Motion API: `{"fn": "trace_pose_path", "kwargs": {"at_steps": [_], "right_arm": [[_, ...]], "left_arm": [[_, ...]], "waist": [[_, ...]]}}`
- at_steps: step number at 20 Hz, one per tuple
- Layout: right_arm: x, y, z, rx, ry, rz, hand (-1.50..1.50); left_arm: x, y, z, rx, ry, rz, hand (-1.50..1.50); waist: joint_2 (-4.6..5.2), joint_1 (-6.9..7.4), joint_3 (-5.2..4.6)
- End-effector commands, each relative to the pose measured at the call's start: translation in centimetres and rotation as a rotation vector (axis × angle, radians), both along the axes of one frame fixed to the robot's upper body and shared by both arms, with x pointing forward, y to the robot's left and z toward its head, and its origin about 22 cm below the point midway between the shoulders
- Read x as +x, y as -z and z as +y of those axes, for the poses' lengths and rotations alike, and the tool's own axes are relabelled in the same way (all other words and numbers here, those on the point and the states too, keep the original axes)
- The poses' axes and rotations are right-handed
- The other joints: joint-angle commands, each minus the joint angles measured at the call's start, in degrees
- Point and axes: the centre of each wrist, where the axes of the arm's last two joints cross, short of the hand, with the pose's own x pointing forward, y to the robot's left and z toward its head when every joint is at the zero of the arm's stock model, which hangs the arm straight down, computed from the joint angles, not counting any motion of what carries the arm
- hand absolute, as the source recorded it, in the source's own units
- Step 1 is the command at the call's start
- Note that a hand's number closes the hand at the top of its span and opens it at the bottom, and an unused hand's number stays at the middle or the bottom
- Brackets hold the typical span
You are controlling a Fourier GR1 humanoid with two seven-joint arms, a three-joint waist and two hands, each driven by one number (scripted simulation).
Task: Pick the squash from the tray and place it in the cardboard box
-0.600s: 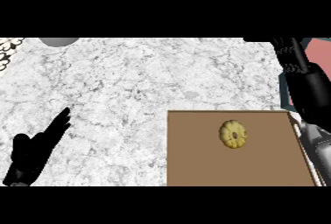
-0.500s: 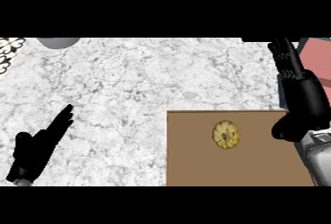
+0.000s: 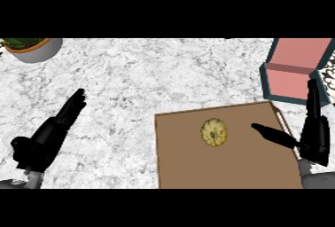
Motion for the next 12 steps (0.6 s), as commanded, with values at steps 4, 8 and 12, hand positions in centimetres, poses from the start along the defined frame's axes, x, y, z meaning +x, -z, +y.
{"fn": "trace_pose_path", "kwargs": {"at_steps": [4, 8, 12], "right_arm": [[-6.6, 6.8, -1.4, -0.391, 0.185, 0.057, -1.50], [-9.6, 8.4, -0.2, -0.439, 0.240, 0.110, -1.50], [-11.3, 9.3, 3.6, -0.384, 0.234, 0.213, -1.50]], "left_arm": [[0.4, 0.0, -1.5, -0.009, 0.044, -0.051, 0.00], [0.3, 0.4, -2.1, -0.012, 0.057, -0.048, 0.00], [0.7, 0.0, -2.4, -0.018, 0.073, -0.070, 0.00]], "waist": [[-0.19, -0.02, -0.37], [-0.34, 0.34, -0.44], [-0.10, 1.29, -0.44]]}}
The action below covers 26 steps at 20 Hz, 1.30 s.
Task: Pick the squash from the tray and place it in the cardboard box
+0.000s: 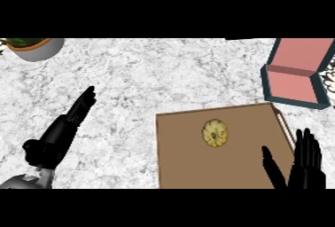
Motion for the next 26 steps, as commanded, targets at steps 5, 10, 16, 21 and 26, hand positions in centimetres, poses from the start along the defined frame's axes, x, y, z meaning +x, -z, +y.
{"fn": "trace_pose_path", "kwargs": {"at_steps": [5, 10, 16, 21, 26], "right_arm": [[-3.9, 0.8, 7.0, 0.064, 0.061, 0.217, -1.50], [-3.1, -2.7, 11.9, 0.096, 0.134, 0.241, -1.50], [-1.8, -8.5, 16.6, 0.024, 0.230, 0.249, -1.50], [-0.2, -9.8, 20.0, -0.014, 0.304, 0.313, -1.50], [1.8, -9.5, 18.8, 0.022, 0.342, 0.386, -1.50]], "left_arm": [[0.5, 0.2, -0.9, -0.009, 0.029, -0.014, 0.00], [0.5, 0.8, -2.4, -0.005, 0.057, -0.012, 0.00], [2.5, 0.4, -3.0, -0.003, 0.090, -0.013, 0.00], [2.7, 1.2, -3.5, -0.026, 0.122, -0.015, 0.00], [2.1, 2.1, -4.4, -0.022, 0.126, -0.011, 0.00]], "waist": [[0.60, 2.13, 0.19], [0.53, 3.75, 0.56], [0.61, 5.37, 0.98], [0.58, 6.57, 1.18], [0.54, 6.43, 1.23]]}}
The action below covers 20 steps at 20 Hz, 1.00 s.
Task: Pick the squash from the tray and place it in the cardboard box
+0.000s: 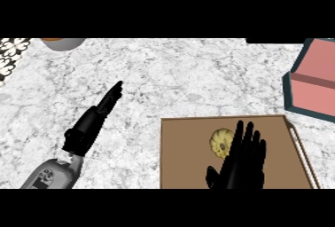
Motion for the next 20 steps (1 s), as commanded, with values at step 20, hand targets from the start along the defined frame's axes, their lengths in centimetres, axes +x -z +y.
{"fn": "trace_pose_path", "kwargs": {"at_steps": [20], "right_arm": [[3.4, -0.8, -0.2, 0.015, 0.126, 0.115, -1.50]], "left_arm": [[1.0, 0.4, -0.2, -0.003, -0.006, 0.026, 0.00]], "waist": [[-0.11, -0.13, 0.08]]}}
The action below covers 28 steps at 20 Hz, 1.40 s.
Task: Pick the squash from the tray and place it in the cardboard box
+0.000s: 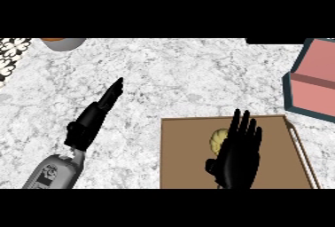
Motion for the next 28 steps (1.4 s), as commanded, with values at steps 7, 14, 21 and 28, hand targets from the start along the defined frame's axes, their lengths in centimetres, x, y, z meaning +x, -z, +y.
{"fn": "trace_pose_path", "kwargs": {"at_steps": [7, 14, 21, 28], "right_arm": [[0.5, 2.4, -0.1, 0.040, 0.130, 0.081, -1.50], [1.9, 2.9, -2.4, 0.018, 0.157, 0.104, -1.50], [3.9, 4.4, -2.4, 0.006, 0.176, 0.140, -1.50], [2.8, 5.6, -3.6, -0.048, 0.143, 0.143, 1.50]], "left_arm": [[-0.3, -0.6, 0.0, 0.003, 0.010, 0.002, 0.00], [0.0, -0.3, -0.2, -0.005, -0.008, -0.007, 0.00], [0.6, 0.3, 0.9, 0.004, 0.000, 0.008, 0.00], [-0.2, -0.5, -0.2, -0.010, 0.007, 0.003, 0.00]], "waist": [[0.03, 0.10, 0.06], [0.08, -0.19, 0.05], [0.22, 0.12, 0.05], [0.07, 0.07, 0.06]]}}
